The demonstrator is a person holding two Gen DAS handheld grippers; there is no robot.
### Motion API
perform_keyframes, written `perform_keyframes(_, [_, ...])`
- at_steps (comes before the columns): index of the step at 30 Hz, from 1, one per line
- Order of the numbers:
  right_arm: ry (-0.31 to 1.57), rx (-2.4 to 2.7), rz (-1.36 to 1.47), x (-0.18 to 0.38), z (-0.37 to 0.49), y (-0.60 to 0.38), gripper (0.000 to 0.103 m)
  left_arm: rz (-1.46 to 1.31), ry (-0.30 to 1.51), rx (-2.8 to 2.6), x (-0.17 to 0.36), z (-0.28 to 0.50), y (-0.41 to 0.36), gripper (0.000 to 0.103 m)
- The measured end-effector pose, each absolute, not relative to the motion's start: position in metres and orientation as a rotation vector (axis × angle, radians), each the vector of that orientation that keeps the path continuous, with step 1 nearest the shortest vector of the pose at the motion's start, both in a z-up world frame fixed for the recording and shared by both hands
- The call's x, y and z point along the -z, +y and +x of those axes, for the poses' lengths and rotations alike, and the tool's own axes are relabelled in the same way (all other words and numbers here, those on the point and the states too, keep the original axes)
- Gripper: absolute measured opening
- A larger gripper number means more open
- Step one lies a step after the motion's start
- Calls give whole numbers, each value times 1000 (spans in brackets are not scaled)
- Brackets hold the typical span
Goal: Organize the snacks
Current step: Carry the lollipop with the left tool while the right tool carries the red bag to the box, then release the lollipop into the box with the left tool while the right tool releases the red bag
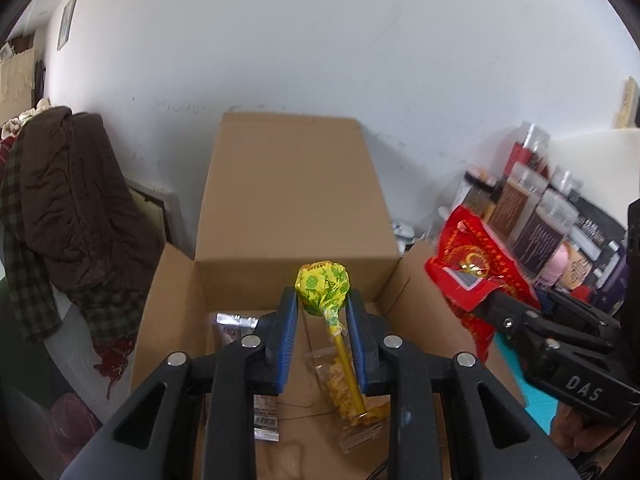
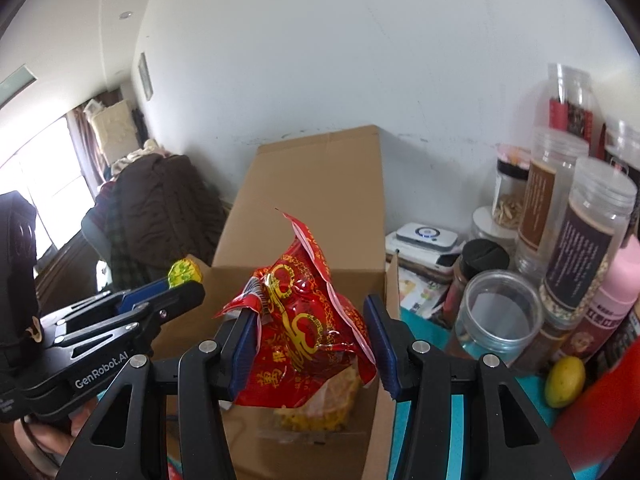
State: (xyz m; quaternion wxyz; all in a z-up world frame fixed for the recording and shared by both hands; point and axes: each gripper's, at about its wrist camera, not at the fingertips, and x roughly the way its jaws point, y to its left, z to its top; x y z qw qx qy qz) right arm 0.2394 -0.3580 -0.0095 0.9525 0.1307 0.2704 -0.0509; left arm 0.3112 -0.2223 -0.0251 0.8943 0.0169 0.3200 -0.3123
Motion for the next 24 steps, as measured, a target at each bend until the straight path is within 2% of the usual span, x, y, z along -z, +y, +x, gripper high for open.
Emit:
perform_keyframes(17, [711, 145, 253, 55, 271, -366, 54, 172, 805, 578, 67, 331, -248, 24])
perform_keyframes(21, [727, 142, 263, 58, 273, -367, 66, 186, 849, 572, 74, 334, -252, 24])
perform_keyframes(24, [727, 129, 259, 56, 272, -365, 69, 198, 881, 552, 79, 337, -254, 25])
